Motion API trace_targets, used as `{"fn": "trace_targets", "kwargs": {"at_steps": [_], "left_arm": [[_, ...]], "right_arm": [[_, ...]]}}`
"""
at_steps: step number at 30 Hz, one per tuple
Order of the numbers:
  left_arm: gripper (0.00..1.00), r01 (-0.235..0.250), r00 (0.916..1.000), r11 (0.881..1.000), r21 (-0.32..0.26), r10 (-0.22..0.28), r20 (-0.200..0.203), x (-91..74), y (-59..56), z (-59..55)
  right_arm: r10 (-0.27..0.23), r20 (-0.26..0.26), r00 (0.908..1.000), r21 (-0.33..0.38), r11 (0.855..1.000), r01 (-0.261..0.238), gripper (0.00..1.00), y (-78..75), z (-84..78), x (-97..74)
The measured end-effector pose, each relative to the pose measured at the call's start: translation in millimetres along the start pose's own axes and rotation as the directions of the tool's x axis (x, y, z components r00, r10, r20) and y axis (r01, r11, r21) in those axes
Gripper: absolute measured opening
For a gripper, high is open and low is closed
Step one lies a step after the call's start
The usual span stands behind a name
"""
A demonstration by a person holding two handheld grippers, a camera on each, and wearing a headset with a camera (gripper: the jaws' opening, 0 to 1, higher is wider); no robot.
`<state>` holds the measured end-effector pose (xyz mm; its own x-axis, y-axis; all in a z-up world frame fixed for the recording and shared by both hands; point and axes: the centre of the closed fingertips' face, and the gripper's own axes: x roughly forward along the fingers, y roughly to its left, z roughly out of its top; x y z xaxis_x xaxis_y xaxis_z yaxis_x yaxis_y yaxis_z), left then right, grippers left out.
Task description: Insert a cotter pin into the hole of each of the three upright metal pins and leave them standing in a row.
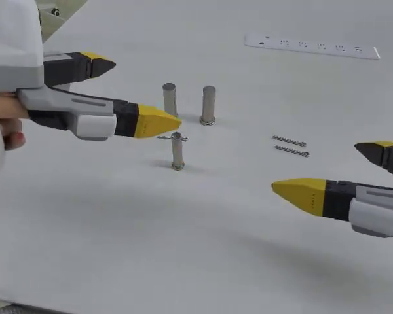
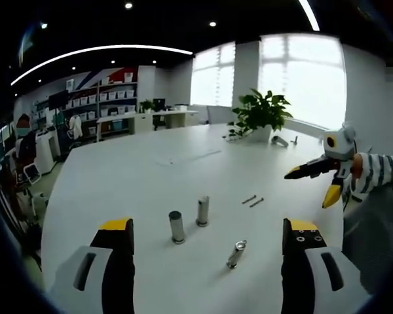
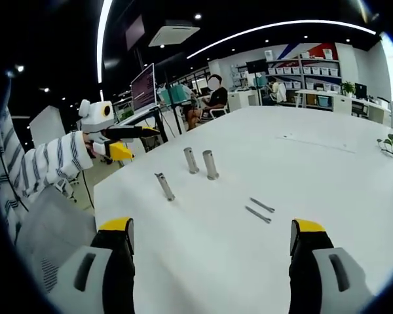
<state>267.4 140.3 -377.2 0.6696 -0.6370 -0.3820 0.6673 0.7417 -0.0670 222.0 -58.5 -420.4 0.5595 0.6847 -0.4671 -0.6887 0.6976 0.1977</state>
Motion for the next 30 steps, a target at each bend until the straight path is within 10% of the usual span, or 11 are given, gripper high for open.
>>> {"fn": "trace_targets", "kwargs": {"at_steps": [9,14,22,30], "left_arm": [[0.80,-0.060,0.9970,0.997,-0.038,0.058,-0.050,17.1,18.4,-11.0],[0.70,-0.087,0.9960,0.982,-0.170,0.083,-0.033,26.4,31.2,-9.4],[0.59,-0.088,0.9933,0.991,-0.097,0.080,-0.083,44.8,49.0,-19.8],[0.50,-0.067,0.9939,0.997,-0.040,0.063,-0.091,64.2,43.9,-16.8]], "right_arm": [[-0.023,0.001,0.9997,0.013,1.000,0.023,0.96,-2.5,-1.7,-6.9],[-0.037,0.006,0.9993,0.041,0.998,0.036,0.95,-6.6,-4.8,-11.8],[-0.062,0.008,0.9980,0.051,0.997,0.062,0.94,-10.4,-5.8,-21.3],[-0.077,0.010,0.9970,0.054,0.996,0.076,0.94,-12.3,-6.7,-26.3]]}}
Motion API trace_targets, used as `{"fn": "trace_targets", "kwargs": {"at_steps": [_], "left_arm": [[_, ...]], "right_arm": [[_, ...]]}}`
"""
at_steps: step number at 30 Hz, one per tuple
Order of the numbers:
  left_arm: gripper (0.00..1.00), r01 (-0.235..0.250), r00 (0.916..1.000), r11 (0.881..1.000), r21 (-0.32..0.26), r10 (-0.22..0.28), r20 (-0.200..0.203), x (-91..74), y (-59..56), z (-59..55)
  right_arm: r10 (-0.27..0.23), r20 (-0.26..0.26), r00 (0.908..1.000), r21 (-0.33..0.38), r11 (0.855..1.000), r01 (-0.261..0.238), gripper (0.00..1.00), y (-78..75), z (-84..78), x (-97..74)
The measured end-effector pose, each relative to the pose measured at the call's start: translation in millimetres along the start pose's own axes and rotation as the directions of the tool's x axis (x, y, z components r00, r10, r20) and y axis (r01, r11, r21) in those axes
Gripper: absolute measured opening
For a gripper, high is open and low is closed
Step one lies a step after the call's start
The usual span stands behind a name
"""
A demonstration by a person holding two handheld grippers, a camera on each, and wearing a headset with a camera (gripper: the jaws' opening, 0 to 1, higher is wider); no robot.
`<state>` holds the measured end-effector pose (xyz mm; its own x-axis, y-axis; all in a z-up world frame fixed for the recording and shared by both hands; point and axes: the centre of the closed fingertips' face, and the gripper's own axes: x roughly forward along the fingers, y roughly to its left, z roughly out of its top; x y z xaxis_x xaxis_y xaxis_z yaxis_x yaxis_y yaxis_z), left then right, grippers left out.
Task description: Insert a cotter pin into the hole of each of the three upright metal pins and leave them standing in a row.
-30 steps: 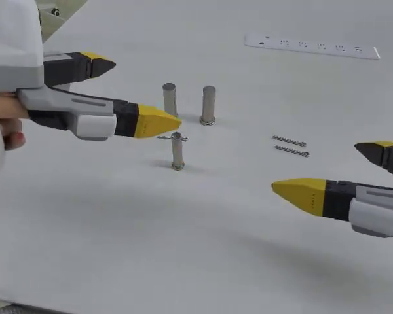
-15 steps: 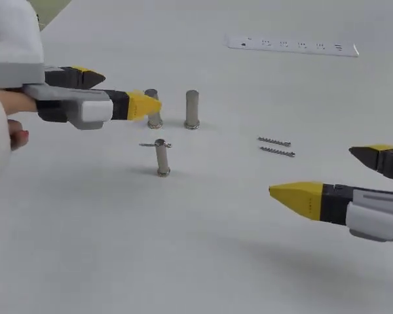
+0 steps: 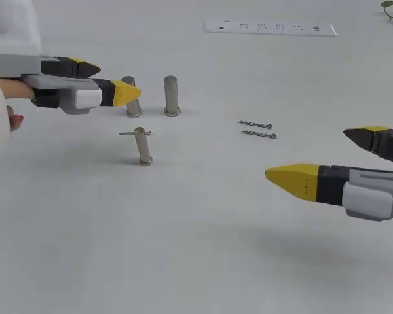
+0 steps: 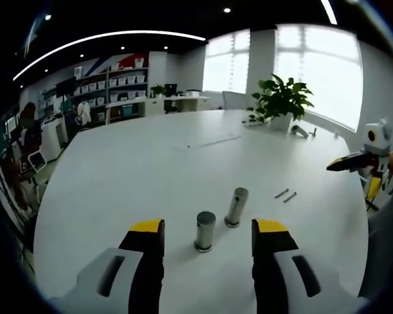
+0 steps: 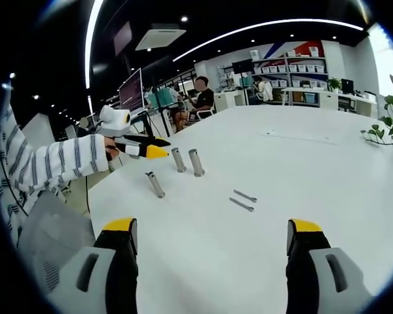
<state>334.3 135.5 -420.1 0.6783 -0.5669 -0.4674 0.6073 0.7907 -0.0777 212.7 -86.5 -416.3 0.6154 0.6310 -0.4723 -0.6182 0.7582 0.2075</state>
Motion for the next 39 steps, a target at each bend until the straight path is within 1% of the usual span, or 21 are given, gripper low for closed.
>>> {"fn": "trace_targets", "kwargs": {"at_steps": [3,5,6,7,10,12,13,14,15,19,23,26,28,29,31,35,37,39], "left_arm": [[0.47,0.002,0.9999,1.000,0.004,-0.002,-0.011,7.7,3.1,-3.7],[0.45,-0.001,0.9996,1.000,0.009,0.001,-0.029,12.2,4.7,-7.9],[0.43,-0.007,0.9983,0.999,0.052,0.010,-0.057,14.9,7.9,-13.1],[0.42,-0.008,0.9977,0.998,0.062,0.012,-0.067,17.4,9.4,-15.9],[0.38,-0.010,0.9973,0.999,0.053,0.014,-0.073,23.4,9.3,-19.8],[0.35,-0.022,0.9929,0.992,0.125,0.036,-0.113,26.1,13.5,-27.3],[0.35,-0.022,0.9922,0.992,0.127,0.037,-0.119,27.9,13.1,-29.1],[0.35,-0.019,0.9921,0.992,0.124,0.034,-0.120,28.4,9.1,-26.6],[0.34,-0.019,0.9921,0.993,0.120,0.033,-0.121,28.6,7.8,-25.7],[0.29,-0.019,0.9914,0.993,0.120,0.034,-0.126,28.9,7.5,-28.7],[0.23,-0.022,0.9916,0.994,0.106,0.035,-0.125,30.7,8.0,-30.4],[0.20,-0.019,0.9918,0.994,0.105,0.032,-0.124,31.4,5.6,-31.0],[0.17,-0.021,0.9898,0.994,0.109,0.036,-0.138,32.2,5.9,-34.7],[0.12,-0.022,0.9891,0.993,0.116,0.038,-0.142,32.2,6.4,-35.8],[0.10,-0.015,0.9889,0.994,0.105,0.030,-0.145,32.0,4.8,-37.1],[0.10,-0.009,0.9894,0.993,0.118,0.026,-0.143,31.6,3.6,-37.6],[0.10,-0.007,0.9897,0.995,0.095,0.021,-0.142,30.5,3.0,-37.8],[0.10,-0.005,0.9896,0.995,0.099,0.019,-0.142,29.6,2.6,-38.1]], "right_arm": [[-0.006,-0.001,1.0000,0.004,1.000,0.006,0.93,-1.8,-0.4,-1.4],[-0.008,-0.002,1.0000,0.006,1.000,0.008,0.93,-2.9,-0.7,-2.2],[-0.009,-0.003,1.0000,0.006,1.000,0.009,0.93,-3.3,-0.9,-2.4],[-0.011,-0.004,0.9999,0.006,1.000,0.011,0.93,-3.9,-1.1,-2.7],[-0.010,-0.007,0.9999,0.006,1.000,0.010,0.92,-4.4,-1.9,-2.8],[-0.009,-0.012,0.9999,0.004,1.000,0.009,0.92,-5.1,-3.2,-2.3],[-0.007,-0.015,0.9999,0.002,1.000,0.007,0.92,-5.1,-4.1,-1.7],[-0.006,-0.019,0.9998,0.001,1.000,0.006,0.92,-5.1,-5.0,-1.3],[-0.005,-0.024,0.9997,0.001,1.000,0.005,0.92,-5.0,-5.9,-0.9],[-0.002,-0.031,0.9995,-0.001,1.000,0.002,0.92,-5.6,-9.0,0.0],[0.001,-0.035,0.9994,0.004,1.000,-0.001,0.91,-5.3,-11.4,0.4],[0.004,-0.037,0.9993,0.006,1.000,-0.004,0.91,-4.6,-12.4,0.7],[0.008,-0.038,0.9993,0.007,1.000,-0.007,0.91,-4.2,-12.6,1.0],[0.011,-0.040,0.9991,0.009,1.000,-0.010,0.91,-3.8,-13.1,1.2],[0.013,-0.043,0.9990,0.008,1.000,-0.012,0.91,-3.2,-14.0,1.4],[0.018,-0.046,0.9988,0.010,1.000,-0.018,0.91,-1.7,-15.2,1.8],[0.021,-0.046,0.9987,0.010,1.000,-0.021,0.91,-0.5,-15.4,2.2],[0.024,-0.046,0.9987,0.009,1.000,-0.024,0.91,0.8,-15.5,2.5]]}}
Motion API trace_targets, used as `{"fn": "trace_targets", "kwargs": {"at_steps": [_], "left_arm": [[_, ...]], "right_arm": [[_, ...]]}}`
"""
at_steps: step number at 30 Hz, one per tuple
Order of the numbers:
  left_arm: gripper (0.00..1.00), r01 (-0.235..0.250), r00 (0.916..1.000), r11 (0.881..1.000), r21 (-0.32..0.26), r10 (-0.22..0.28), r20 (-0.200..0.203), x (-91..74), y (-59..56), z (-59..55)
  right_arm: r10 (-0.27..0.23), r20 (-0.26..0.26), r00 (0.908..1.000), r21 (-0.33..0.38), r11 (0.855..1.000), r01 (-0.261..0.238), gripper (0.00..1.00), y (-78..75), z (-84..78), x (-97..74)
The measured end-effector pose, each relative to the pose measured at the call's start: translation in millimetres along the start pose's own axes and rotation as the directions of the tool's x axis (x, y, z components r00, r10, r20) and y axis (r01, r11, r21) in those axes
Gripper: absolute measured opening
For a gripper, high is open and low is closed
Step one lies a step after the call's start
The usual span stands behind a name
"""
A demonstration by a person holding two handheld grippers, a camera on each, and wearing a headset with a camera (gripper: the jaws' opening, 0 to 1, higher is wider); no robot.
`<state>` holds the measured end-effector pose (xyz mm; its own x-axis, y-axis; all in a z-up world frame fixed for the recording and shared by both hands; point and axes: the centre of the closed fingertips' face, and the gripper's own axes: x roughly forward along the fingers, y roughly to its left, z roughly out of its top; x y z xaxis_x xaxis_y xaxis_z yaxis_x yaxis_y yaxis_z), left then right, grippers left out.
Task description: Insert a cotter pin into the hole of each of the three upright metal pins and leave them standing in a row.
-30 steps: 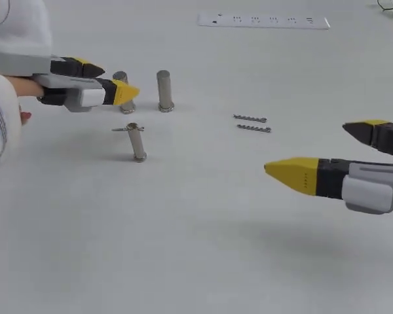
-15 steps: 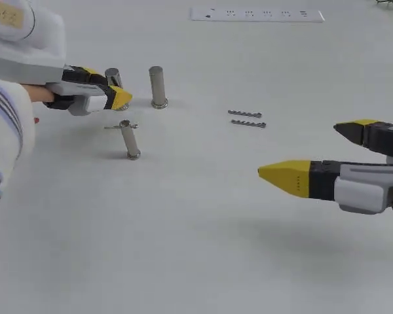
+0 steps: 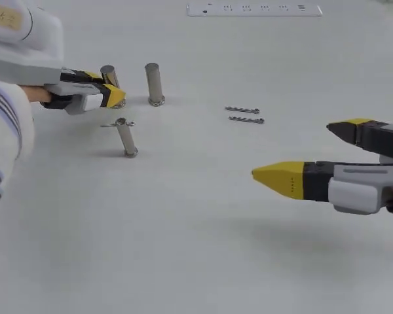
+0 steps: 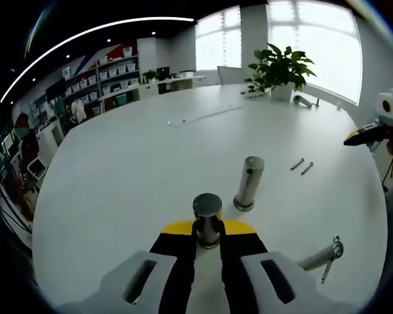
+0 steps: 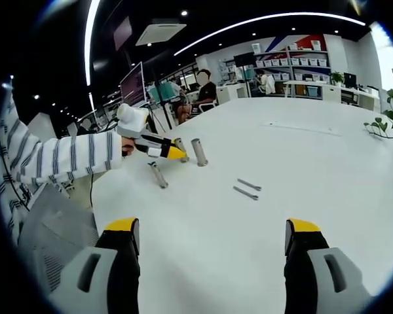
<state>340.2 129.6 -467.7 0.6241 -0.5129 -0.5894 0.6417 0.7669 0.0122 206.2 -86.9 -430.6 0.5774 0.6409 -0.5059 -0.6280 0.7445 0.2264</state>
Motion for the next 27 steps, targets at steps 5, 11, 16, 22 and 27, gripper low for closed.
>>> {"fn": "trace_targets", "kwargs": {"at_steps": [5,11,16,22,27], "left_arm": [[0.09,-0.020,0.9998,1.000,0.013,0.020,0.005,-0.6,1.3,-0.4],[0.09,-0.050,0.9986,0.999,0.002,0.050,0.016,-2.4,2.1,0.3],[0.09,-0.075,0.9957,0.997,-0.014,0.076,0.053,-10.8,4.0,8.7],[0.09,-0.074,0.9910,0.996,-0.045,0.078,0.109,-25.4,9.1,28.1],[0.09,-0.065,0.9877,0.997,-0.034,0.070,0.140,-41.4,1.1,42.2]], "right_arm": [[0.004,-0.001,1.0000,-0.002,1.000,-0.004,0.91,2.0,-0.4,0.1],[0.005,0.002,1.0000,0.002,1.000,-0.005,0.91,2.3,-0.2,-0.1],[0.005,0.002,1.0000,0.004,1.000,-0.005,0.91,2.8,-0.4,0.4],[0.012,0.001,0.9999,0.001,1.000,-0.012,0.91,4.8,-0.1,1.0],[0.018,0.005,0.9998,0.003,1.000,-0.018,0.91,6.1,1.1,1.1]]}}
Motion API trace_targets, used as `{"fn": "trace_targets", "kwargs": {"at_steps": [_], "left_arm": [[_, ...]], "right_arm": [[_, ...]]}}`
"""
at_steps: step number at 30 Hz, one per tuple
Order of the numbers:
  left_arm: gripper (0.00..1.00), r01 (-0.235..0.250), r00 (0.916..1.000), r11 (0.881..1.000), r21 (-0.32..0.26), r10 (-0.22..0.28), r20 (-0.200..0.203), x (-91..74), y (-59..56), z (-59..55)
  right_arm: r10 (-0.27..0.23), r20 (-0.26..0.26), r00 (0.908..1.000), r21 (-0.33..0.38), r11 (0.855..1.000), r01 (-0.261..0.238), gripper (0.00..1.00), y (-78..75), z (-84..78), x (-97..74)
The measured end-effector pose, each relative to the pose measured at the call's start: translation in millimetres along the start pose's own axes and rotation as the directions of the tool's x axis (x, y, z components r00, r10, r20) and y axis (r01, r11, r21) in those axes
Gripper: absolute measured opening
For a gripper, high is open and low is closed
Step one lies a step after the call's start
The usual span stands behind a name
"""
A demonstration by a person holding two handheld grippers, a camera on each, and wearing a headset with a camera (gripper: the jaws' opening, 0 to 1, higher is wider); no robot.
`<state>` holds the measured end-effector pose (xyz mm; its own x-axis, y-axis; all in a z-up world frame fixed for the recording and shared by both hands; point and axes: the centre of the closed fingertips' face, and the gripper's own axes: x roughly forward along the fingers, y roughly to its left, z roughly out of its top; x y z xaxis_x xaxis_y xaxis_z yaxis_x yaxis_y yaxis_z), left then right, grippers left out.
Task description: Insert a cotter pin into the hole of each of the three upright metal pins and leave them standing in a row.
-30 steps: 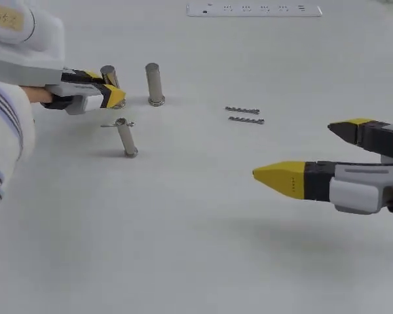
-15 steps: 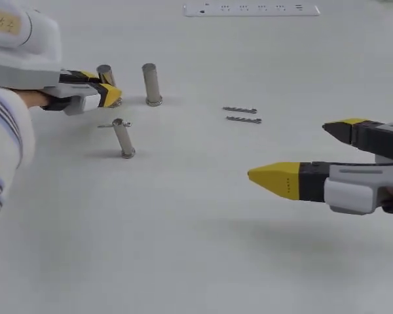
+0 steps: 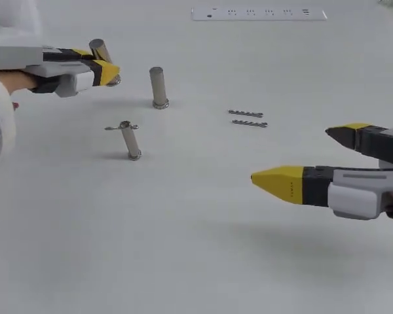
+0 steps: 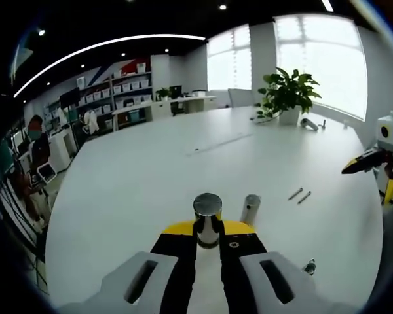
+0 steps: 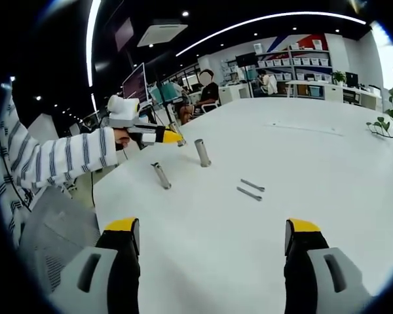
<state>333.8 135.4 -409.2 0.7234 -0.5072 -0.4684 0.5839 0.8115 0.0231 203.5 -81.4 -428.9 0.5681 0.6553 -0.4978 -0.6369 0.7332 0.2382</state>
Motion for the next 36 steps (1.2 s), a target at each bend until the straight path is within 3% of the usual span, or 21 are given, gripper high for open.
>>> {"fn": "trace_targets", "kwargs": {"at_steps": [7,12,17,22,24,29,33,35,36], "left_arm": [[0.09,0.015,0.9994,1.000,-0.015,-0.015,0.030,-15.4,-14.8,17.5],[0.09,0.074,0.9968,0.997,0.014,-0.075,0.028,-19.0,-38.0,23.4],[0.09,0.113,0.9928,0.993,0.041,-0.115,0.033,-17.8,-52.7,29.4],[0.09,0.156,0.9868,0.985,0.073,-0.159,0.032,-17.5,-78.1,34.7],[0.09,0.167,0.9851,0.983,0.081,-0.169,0.029,-17.3,-80.0,33.5],[0.09,0.185,0.9820,0.974,0.134,-0.188,0.010,-11.1,-99.1,27.9],[0.09,0.210,0.9771,0.969,0.133,-0.213,0.008,-5.8,-117.8,22.4],[0.09,0.217,0.9755,0.969,0.119,-0.220,0.009,-4.5,-131.6,25.1],[0.09,0.220,0.9750,0.968,0.118,-0.222,0.009,-2.4,-131.7,18.9]], "right_arm": [[0.009,0.003,1.0000,-0.008,1.000,-0.009,0.91,2.4,1.5,0.0],[0.016,0.005,0.9999,-0.017,1.000,-0.016,0.91,3.9,2.9,0.2],[0.020,0.003,0.9998,-0.017,1.000,-0.020,0.90,2.7,2.7,1.6],[0.025,0.010,0.9996,-0.014,1.000,-0.025,0.91,2.6,4.1,1.4],[0.025,0.011,0.9996,-0.017,1.000,-0.025,0.91,3.0,4.3,1.7],[0.038,0.018,0.9991,-0.004,0.999,-0.038,0.91,4.2,3.6,1.6],[0.042,0.016,0.9990,-0.007,0.999,-0.042,0.91,5.3,2.9,1.5],[0.046,0.014,0.9988,-0.006,0.999,-0.046,0.91,5.9,2.5,1.5],[0.046,0.013,0.9988,-0.007,0.999,-0.046,0.92,6.0,2.1,1.6]]}}
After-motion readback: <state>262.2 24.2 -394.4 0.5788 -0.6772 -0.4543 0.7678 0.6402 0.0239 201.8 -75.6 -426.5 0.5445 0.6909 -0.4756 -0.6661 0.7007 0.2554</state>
